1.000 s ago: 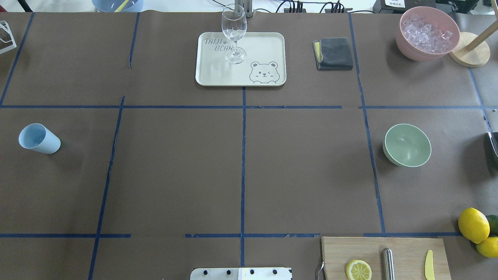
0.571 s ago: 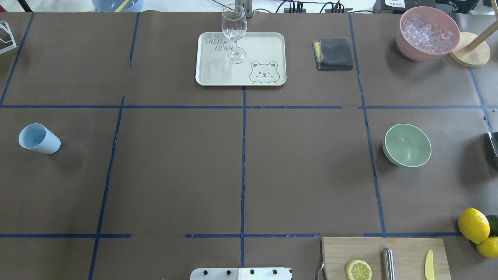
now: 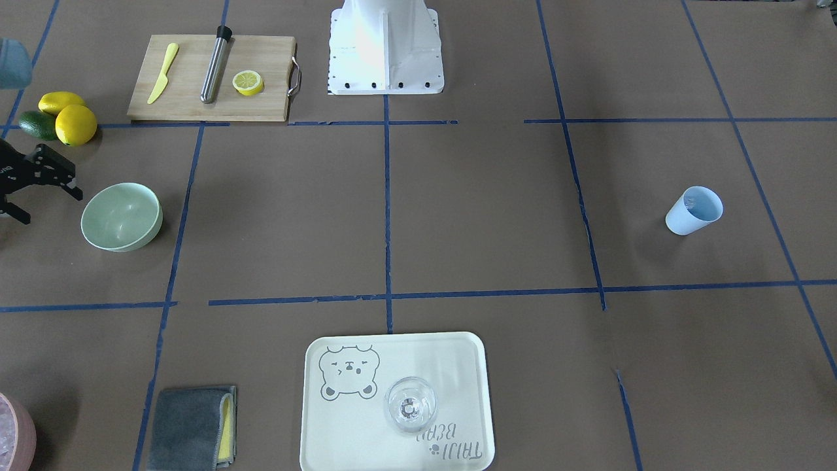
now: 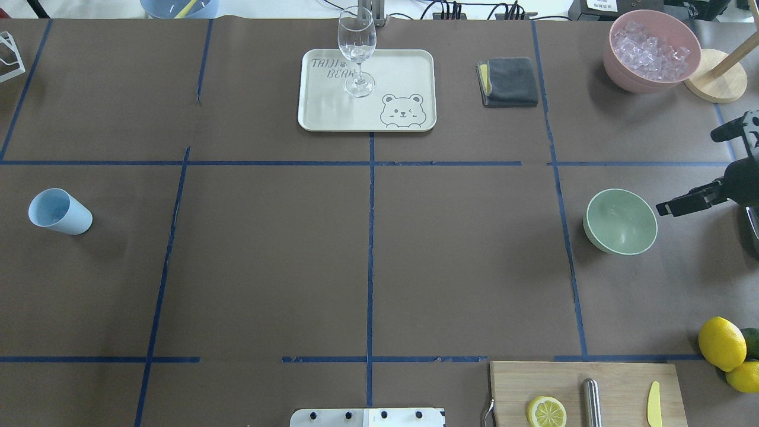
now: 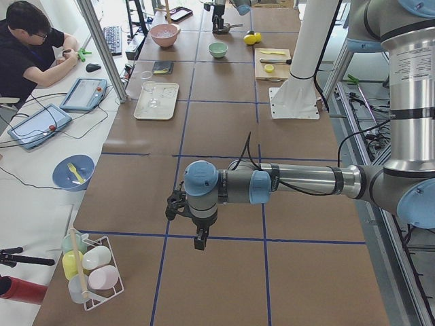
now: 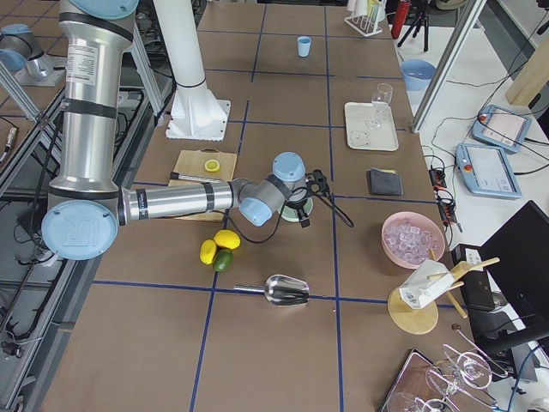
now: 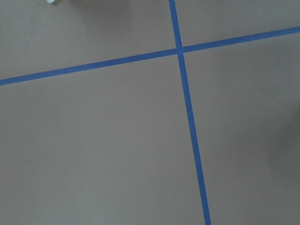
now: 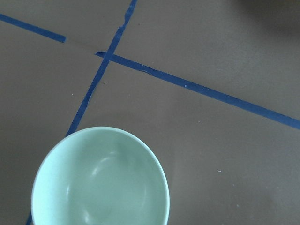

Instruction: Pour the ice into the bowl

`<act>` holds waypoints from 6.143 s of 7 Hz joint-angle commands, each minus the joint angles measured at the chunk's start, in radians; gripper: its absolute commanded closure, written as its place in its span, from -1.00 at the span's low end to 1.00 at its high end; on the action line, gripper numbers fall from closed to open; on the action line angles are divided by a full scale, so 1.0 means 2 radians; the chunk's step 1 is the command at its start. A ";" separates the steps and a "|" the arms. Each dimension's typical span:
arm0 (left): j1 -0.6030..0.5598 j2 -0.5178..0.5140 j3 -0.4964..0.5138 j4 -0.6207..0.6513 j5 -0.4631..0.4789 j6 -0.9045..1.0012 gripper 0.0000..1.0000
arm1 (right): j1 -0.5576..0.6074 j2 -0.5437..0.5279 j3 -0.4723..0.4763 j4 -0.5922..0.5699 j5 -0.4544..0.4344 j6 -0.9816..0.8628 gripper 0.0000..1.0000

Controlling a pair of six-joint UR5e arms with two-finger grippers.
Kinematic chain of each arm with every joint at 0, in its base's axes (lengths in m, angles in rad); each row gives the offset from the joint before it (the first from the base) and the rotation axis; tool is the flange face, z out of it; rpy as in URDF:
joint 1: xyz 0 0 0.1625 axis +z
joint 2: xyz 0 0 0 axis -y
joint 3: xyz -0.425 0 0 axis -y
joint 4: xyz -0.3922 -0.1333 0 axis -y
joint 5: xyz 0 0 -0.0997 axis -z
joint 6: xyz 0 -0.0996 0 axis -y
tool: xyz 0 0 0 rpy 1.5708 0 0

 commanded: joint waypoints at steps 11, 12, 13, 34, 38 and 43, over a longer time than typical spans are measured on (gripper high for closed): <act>0.001 0.007 -0.003 -0.002 -0.022 0.002 -1.00 | -0.052 0.057 -0.015 -0.003 -0.045 0.069 1.00; 0.001 0.008 -0.003 -0.002 -0.022 0.002 -1.00 | -0.062 0.098 -0.009 -0.006 -0.040 0.136 1.00; 0.001 0.007 -0.003 -0.002 -0.022 0.002 -1.00 | -0.087 0.155 -0.007 -0.033 -0.042 0.196 1.00; 0.006 -0.012 -0.022 -0.200 -0.034 -0.004 -1.00 | 0.108 0.224 -0.050 -0.283 0.042 -0.158 -1.00; 0.040 -0.050 0.023 -0.486 -0.048 -0.266 -1.00 | 0.259 0.104 -0.059 -0.319 0.042 -0.369 -1.00; 0.260 0.035 -0.003 -0.647 0.230 -0.422 -1.00 | 0.264 0.050 -0.038 -0.312 0.055 -0.333 -1.00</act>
